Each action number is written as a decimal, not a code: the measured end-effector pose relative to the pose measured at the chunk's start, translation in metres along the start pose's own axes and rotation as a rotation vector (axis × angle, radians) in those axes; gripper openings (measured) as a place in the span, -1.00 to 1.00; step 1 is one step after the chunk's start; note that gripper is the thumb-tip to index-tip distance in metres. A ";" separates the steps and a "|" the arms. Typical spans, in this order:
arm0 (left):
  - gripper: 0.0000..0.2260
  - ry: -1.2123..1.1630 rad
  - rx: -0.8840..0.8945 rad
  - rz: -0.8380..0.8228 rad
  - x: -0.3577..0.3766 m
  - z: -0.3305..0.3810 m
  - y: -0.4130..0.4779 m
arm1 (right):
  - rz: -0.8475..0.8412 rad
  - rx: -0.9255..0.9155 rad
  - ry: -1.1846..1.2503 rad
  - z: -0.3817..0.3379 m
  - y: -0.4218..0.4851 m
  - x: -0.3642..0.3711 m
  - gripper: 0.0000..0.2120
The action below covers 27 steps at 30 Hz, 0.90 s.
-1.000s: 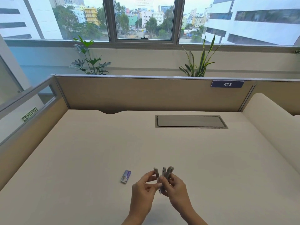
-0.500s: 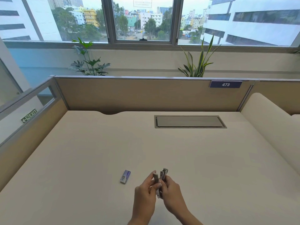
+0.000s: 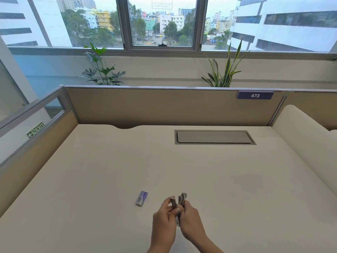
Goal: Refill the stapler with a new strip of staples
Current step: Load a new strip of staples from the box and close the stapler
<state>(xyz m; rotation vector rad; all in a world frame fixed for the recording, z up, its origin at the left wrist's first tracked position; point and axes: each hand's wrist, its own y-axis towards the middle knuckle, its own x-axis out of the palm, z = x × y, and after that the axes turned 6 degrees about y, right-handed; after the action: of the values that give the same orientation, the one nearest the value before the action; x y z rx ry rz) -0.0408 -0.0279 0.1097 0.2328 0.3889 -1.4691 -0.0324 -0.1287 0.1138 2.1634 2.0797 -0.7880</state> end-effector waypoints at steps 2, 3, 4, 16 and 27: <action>-0.71 -0.023 -0.003 -0.021 0.000 -0.002 -0.001 | -0.014 -0.006 0.001 0.001 -0.001 0.000 -0.73; -0.70 -0.049 -0.014 -0.048 0.000 -0.003 -0.001 | -0.038 -0.008 0.008 0.000 -0.001 0.001 -0.74; -0.69 -0.093 -0.035 -0.094 0.000 -0.004 -0.001 | -0.075 -0.004 0.033 0.000 -0.001 0.001 -0.76; -0.04 -0.366 -0.090 -0.400 -0.018 -0.022 0.006 | -0.509 -0.055 0.202 -0.003 -0.001 -0.016 -0.74; -0.13 -0.394 -0.178 -0.292 -0.018 -0.017 0.002 | -0.588 0.033 0.354 -0.007 -0.011 -0.018 -0.64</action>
<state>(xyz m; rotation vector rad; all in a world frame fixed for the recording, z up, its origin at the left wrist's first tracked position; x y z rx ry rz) -0.0423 -0.0042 0.1010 -0.2655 0.2356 -1.7111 -0.0395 -0.1418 0.1303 1.8111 2.9660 -0.4806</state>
